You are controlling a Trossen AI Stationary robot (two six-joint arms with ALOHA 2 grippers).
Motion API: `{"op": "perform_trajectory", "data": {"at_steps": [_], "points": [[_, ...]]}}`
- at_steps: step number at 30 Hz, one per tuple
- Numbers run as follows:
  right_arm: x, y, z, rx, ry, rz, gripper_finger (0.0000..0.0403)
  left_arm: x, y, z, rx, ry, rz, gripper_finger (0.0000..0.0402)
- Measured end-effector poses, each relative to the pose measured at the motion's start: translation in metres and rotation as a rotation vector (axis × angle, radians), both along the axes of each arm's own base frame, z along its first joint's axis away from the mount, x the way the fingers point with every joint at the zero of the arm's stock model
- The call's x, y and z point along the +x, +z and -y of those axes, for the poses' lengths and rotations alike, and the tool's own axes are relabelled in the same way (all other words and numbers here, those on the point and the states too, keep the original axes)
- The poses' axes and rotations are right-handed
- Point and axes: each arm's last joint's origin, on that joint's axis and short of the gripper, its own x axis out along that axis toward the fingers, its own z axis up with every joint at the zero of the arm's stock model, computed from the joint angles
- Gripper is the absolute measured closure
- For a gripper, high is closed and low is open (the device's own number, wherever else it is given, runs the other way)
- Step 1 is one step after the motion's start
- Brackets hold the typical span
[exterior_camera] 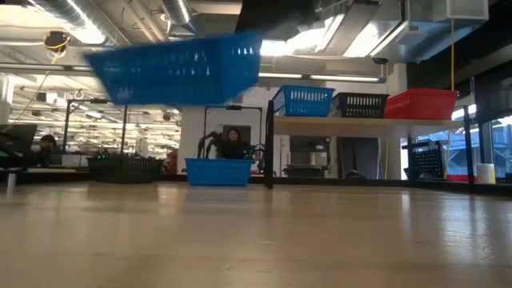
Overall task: Stack baskets on shelf by color
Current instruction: Stack the bottom blue bin on the blue bin on the shelf
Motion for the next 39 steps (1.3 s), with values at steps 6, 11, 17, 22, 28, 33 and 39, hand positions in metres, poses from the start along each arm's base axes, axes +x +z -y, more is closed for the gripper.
{"op": "perform_trajectory", "data": {"at_steps": [6, 11, 17, 22, 28, 33, 39], "points": [[0.000, 0.040, 0.021, -0.069, -0.106, 0.042, 0.0401, 0.005, 0.007, 0.000, 0.253, -0.083, 0.123, 0.0317], [0.001, 0.059, 0.033, -0.125, -0.147, 0.073, 0.0401, 0.007, 0.006, 0.001, 0.352, -0.139, 0.124, 0.0317], [0.003, 0.067, 0.043, -0.138, -0.151, 0.087, 0.0402, 0.025, -0.003, 0.000, 0.541, -0.098, 0.098, 0.0317], [0.004, 0.067, 0.047, -0.142, -0.155, 0.082, 0.0402, 0.036, -0.009, -0.003, 0.571, -0.072, 0.063, 0.0317], [0.005, 0.067, 0.049, -0.155, -0.145, 0.073, 0.0401, 0.047, -0.014, -0.011, 0.551, -0.061, 0.007, 0.0317], [0.005, 0.067, 0.051, -0.161, -0.151, 0.074, 0.0401, 0.051, -0.015, -0.019, 0.531, -0.063, -0.025, 0.0317], [0.005, 0.067, 0.052, -0.162, -0.154, 0.074, 0.0401, 0.056, -0.016, -0.027, 0.513, -0.065, -0.057, 0.0317]]}}
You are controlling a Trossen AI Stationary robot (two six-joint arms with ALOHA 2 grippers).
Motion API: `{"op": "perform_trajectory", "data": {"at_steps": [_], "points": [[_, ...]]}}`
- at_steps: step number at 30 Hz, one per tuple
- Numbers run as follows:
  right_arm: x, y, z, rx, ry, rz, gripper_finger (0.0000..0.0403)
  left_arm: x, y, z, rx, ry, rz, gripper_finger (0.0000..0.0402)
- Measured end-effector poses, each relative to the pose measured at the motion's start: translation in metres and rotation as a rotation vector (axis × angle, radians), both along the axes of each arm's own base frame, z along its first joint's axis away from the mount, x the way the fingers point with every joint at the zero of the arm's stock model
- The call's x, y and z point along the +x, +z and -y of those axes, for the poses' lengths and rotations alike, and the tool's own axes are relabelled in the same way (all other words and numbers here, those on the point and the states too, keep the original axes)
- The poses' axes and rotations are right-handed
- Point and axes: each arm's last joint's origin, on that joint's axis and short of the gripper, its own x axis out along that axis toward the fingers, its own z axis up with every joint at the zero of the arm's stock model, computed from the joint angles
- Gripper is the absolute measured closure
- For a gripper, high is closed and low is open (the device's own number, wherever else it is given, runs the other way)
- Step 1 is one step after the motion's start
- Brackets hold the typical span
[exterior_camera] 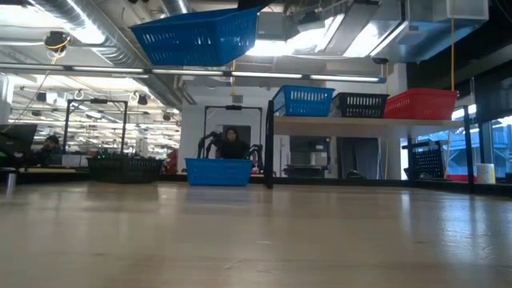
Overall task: Stack baskets on shelf by color
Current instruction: Stack the bottom blue bin on the blue bin on the shelf
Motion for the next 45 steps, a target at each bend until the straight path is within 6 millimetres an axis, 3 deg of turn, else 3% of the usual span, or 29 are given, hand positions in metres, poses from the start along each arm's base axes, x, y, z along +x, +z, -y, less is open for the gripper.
{"op": "perform_trajectory", "data": {"at_steps": [19, 34, 45], "points": [[0.000, 0.000, 0.001, -0.019, -0.012, 0.001, 0.0401, 0.030, -0.029, -0.011, 0.139, 0.053, -0.159, 0.0317], [0.000, 0.000, 0.001, -0.014, -0.011, -0.004, 0.0401, 0.027, -0.022, -0.010, 0.172, 0.026, -0.146, 0.0317], [0.000, 0.000, 0.002, -0.019, -0.014, -0.003, 0.0401, 0.039, -0.025, -0.028, 0.123, 0.120, -0.156, 0.0319]]}}
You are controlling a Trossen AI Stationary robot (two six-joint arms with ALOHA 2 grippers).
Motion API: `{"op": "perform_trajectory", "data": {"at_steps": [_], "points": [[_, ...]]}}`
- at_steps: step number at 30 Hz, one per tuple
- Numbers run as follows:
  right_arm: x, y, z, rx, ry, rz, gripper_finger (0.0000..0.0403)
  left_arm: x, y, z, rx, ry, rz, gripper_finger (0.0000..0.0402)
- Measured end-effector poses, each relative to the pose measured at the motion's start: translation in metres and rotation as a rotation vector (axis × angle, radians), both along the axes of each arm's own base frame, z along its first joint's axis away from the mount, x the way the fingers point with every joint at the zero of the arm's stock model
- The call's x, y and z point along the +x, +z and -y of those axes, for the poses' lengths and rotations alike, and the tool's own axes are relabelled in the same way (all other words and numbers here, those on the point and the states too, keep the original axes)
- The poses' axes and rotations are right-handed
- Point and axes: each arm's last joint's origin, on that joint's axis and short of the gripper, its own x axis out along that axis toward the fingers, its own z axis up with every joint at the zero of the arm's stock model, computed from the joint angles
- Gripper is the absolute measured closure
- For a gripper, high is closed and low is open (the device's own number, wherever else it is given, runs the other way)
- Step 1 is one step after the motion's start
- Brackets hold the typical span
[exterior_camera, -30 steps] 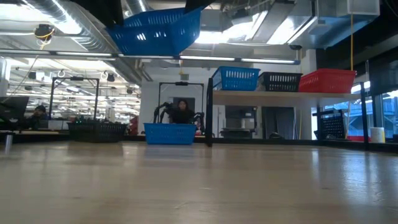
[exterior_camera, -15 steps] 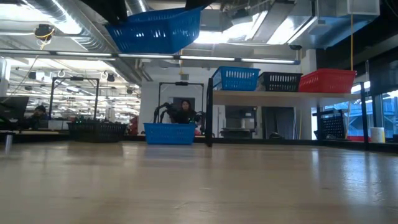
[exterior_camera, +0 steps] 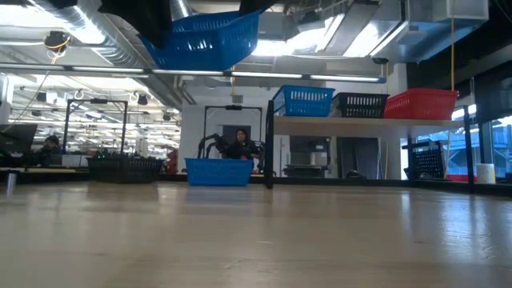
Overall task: Stack baskets on shelf by color
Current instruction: Stack the bottom blue bin on the blue bin on the shelf
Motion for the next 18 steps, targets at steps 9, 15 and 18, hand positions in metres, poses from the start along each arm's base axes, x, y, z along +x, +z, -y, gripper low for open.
{"op": "perform_trajectory", "data": {"at_steps": [9, 15, 18], "points": [[-0.0001, -0.0001, 0.0006, -0.002, -0.002, -0.002, 0.0401, 0.0019, -0.0006, -0.0052, -0.021, 0.008, -0.014, 0.0395], [0.0011, -0.0006, 0.0042, 0.050, -0.019, 0.010, 0.0379, 0.0020, -0.0009, -0.0050, -0.037, 0.001, -0.020, 0.0399], [0.0026, -0.0008, 0.0081, 0.091, -0.025, 0.017, 0.0354, 0.0021, -0.0010, -0.0047, -0.050, -0.005, -0.023, 0.0400]]}}
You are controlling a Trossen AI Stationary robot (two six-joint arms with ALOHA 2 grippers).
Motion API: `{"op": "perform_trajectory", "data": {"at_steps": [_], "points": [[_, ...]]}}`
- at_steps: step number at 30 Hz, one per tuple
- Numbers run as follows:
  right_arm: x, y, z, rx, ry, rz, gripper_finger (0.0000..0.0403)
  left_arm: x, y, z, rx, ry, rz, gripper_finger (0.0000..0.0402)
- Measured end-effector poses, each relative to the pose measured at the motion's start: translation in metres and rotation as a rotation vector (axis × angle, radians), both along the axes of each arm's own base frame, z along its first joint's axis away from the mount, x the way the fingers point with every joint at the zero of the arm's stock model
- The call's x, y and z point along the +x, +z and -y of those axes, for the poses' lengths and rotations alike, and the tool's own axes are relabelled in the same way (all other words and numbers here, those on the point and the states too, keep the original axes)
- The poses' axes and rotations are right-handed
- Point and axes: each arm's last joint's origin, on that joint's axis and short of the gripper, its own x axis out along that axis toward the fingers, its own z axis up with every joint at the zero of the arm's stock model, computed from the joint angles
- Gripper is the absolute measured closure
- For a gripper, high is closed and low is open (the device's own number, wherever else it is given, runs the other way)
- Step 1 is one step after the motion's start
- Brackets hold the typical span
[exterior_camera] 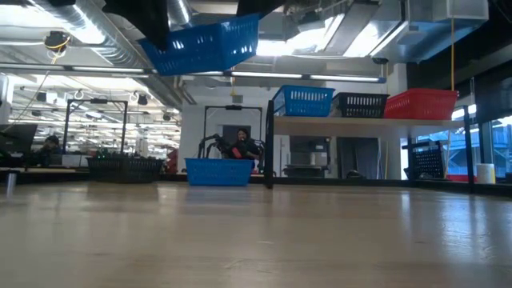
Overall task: Stack baskets on shelf by color
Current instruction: Stack the bottom blue bin on the blue bin on the shelf
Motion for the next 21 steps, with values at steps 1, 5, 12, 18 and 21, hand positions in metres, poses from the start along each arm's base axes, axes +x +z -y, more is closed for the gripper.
{"op": "perform_trajectory", "data": {"at_steps": [1, 5, 12, 18, 21], "points": [[0.000, 0.000, 0.001, 0.012, 0.007, -0.004, 0.0345, 0.000, 0.000, 0.000, -0.001, -0.002, -0.002, 0.0400], [0.001, 0.000, 0.003, 0.015, 0.011, -0.008, 0.0308, 0.000, 0.000, 0.000, 0.013, -0.014, -0.011, 0.0400], [-0.010, 0.034, -0.007, 0.045, 0.130, 0.027, 0.0290, -0.007, 0.002, -0.004, 0.025, -0.005, -0.041, 0.0401], [-0.033, 0.068, -0.019, 0.034, 0.189, 0.014, 0.0293, -0.011, 0.010, -0.014, -0.007, 0.060, 0.001, 0.0401], [-0.044, 0.074, -0.024, 0.032, 0.211, 0.013, 0.0293, -0.014, 0.019, -0.021, -0.028, 0.079, 0.035, 0.0401]]}}
